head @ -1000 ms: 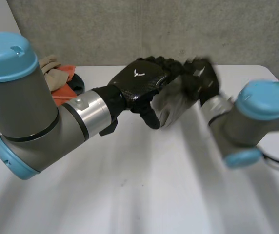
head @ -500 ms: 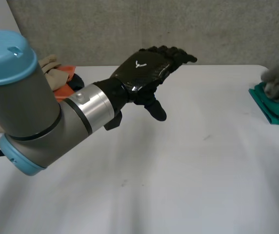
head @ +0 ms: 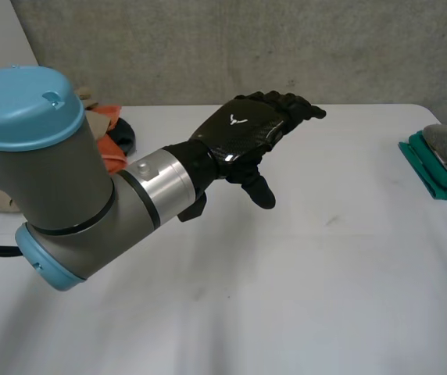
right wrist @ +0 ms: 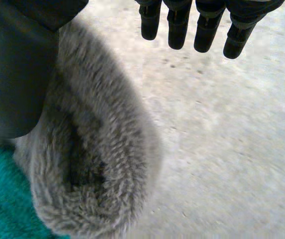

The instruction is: Fold the laundry.

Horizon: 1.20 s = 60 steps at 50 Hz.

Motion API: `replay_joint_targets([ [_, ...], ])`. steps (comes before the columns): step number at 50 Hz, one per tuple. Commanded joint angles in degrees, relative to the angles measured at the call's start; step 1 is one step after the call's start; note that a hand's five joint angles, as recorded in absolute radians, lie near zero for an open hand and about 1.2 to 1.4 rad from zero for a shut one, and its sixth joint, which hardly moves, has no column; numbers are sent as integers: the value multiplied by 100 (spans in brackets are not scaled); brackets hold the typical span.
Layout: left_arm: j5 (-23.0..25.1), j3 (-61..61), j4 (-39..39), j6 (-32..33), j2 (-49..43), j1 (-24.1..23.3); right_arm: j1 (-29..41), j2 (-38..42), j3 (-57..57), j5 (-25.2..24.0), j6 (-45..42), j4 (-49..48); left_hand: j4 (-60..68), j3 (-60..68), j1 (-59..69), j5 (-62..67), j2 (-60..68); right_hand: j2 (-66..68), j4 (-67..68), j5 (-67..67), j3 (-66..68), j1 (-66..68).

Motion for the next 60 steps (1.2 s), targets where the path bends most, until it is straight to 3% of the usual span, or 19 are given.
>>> replay_joint_targets([
  [1, 1, -58, -31, -48, 24, -87, -483, -1224, 115, 334, 194, 1816, -36, -84, 47, -121, -50, -221, -214, -242, -206, -280],
  [4, 1, -84, -31, -84, 94, -123, -667, -1224, -254, 781, 72, 2443, -36, -84, 47, -121, -50, -221, -214, -242, -206, -280],
  [7, 1, -67, 21, -92, 243, -123, -826, -1277, -956, 1852, -419, 2971, -36, -84, 47, -121, -50, -221, -214, -242, -206, -280],
  [9, -8, 12, 57, -110, 331, -114, -818, -1329, -1526, 2624, -936, 2929, -19, -67, 63, -104, -34, -221, -214, -242, -206, -280],
  [12, -218, 275, 188, -268, 586, -44, -651, -1374, -1941, 3085, -1150, 2464, 48, 0, 130, -37, 33, -221, -214, -242, -206, -280],
  [17, -1122, 978, 364, -646, 745, 114, 690, -1837, -1698, 2876, -634, 885, 149, 101, 231, 64, 134, -221, -214, -242, -206, -280],
  [19, -1588, 1277, 347, -664, 771, 456, 1000, -2181, -1417, 2735, -509, 592, 165, 118, 248, 81, 151, -221, -214, -242, -206, -280],
  [24, -1959, 1418, -3, -498, 876, 2061, 2117, -3017, 279, 1672, -438, -340, 586, 539, 669, 501, 572, -221, -214, -242, -206, -280],
  [25, -1968, 1410, -48, -462, 876, 2188, 2301, -3078, 525, 1514, -447, -420, 569, 522, 652, 485, 555, -221, -214, -242, -206, -280],
  [29, -1994, 1331, -233, 231, 500, 2803, 3328, -3193, 1746, 1117, -631, -491, 419, 371, 501, 334, 404, -221, -214, -242, -206, -280],
  [31, -2029, 1313, -224, 1011, -183, 3119, 3602, -3167, 2202, 1126, -850, -386, 82, 35, 165, -3, 68, -221, -214, -242, -206, -280],
  [36, -2020, 1383, -76, 2121, -1345, 3656, 3797, -3000, 3101, 1135, -1501, -236, -70, -118, 13, -155, -84, -221, -214, -242, -206, -280],
  [43, -2047, 1795, 1363, 3105, -2987, 3990, 3858, -2789, 3937, 1205, -2205, -245, -159, -206, -76, -244, -173, -221, -214, -242, -206, -280],
  [47, -2021, 2094, 2015, 3256, -3621, 4157, 3849, -2780, 4209, 1196, -2214, -245, 129, 82, 212, 45, 115, -221, -214, -242, -206, -280],
  [49, -1994, 2148, 2157, 3274, -3755, 4158, 3849, -2780, 4341, 1161, -2240, -245, 1402, 1354, 1485, 1317, 1388, -221, -214, -242, -206, -280],
  [50, -2020, 2148, 2271, 3265, -3790, 4132, 3849, -2780, 4376, 1161, -2249, -245, 4508, 4460, 4591, 4423, 4494, -221, -214, -242, -206, -280],
  [51, -2020, 2131, 2315, 3230, -3791, 4105, 3841, -2789, 4394, 1170, -2249, -254, 6637, 6589, 6720, 6552, 6623, -221, -214, -242, -206, -280],
  [55, -2126, 1885, 2517, 3195, -3379, 3842, 3788, -2789, 4412, 1170, -2249, -254, 6841, 6794, 6924, 6756, 6827, -221, -214, -242, -206, -280],
  [60, -2249, 1060, 3079, 2888, -1965, 3315, 3656, -2824, 4412, 1187, -2240, -280, 6841, 6794, 6924, 6756, 6827, -221, -214, -242, -206, -280],
])
